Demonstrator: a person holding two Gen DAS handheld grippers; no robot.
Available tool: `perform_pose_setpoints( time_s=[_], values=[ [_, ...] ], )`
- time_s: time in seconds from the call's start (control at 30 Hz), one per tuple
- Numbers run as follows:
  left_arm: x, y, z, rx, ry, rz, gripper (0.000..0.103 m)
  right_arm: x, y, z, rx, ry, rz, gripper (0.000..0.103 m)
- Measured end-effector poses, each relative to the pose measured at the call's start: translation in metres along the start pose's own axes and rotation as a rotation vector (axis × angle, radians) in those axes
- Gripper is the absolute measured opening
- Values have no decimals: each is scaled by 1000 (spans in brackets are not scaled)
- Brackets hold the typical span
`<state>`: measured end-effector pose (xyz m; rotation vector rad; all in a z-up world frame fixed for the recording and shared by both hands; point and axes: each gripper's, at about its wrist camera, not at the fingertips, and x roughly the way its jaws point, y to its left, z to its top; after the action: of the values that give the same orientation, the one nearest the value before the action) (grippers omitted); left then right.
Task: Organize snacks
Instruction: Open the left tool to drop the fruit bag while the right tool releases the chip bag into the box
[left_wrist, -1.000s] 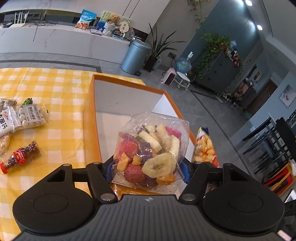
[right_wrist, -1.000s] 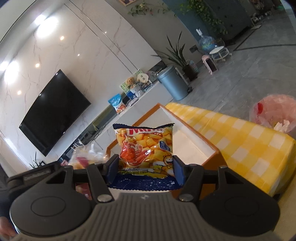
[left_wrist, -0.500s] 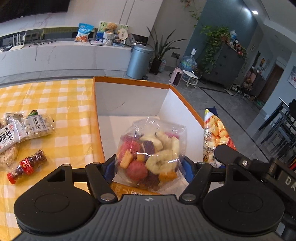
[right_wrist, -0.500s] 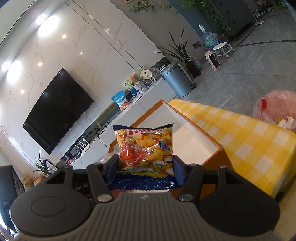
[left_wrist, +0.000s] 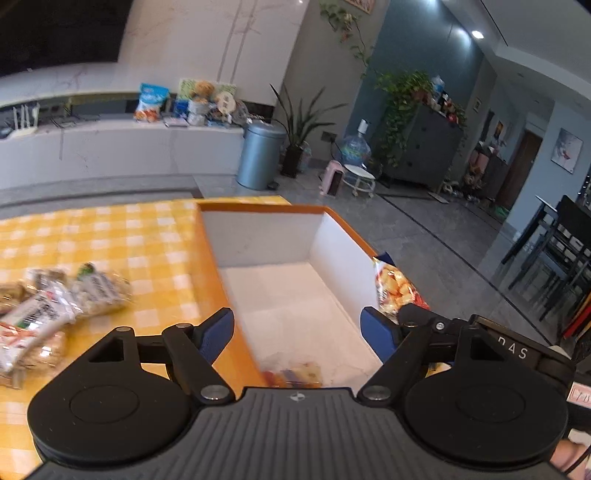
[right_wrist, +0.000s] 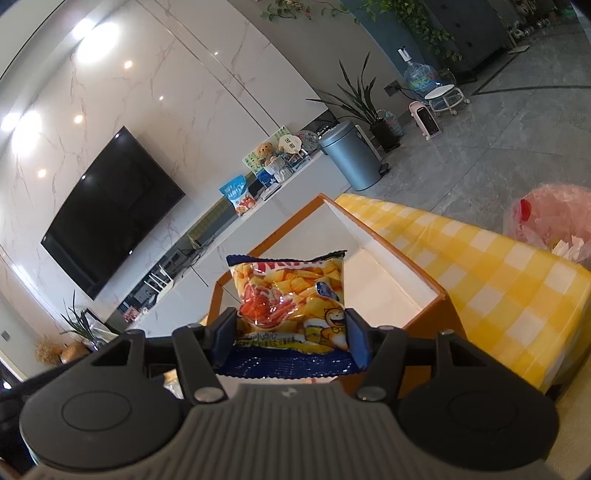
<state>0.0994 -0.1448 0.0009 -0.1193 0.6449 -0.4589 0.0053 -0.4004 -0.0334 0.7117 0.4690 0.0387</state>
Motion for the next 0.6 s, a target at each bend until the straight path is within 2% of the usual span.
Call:
perform_pose_setpoints(
  time_s=[0.1, 0.17, 0.3, 0.37, 0.47, 0.6],
  values=[
    [-9, 6, 0, 18, -25, 54, 92, 1, 6, 3, -42, 22, 3, 60],
    [-14, 11, -1, 27, -37, 74, 92, 0, 14, 3, -96, 16, -31, 60],
    [-18, 27, -7, -5, -49, 115, 92, 8, 36, 5, -238, 42, -186, 60],
    [-16, 35, -9, -28, -26, 132, 92, 13, 38, 7, -256, 69, -186, 60],
    [-19, 48, -16, -51, -35, 130, 92, 24, 41, 9, -283, 104, -186, 60],
    [-20, 59, -23, -68, -27, 135, 92, 47, 45, 8, -340, 168, -255, 60]
  ],
)
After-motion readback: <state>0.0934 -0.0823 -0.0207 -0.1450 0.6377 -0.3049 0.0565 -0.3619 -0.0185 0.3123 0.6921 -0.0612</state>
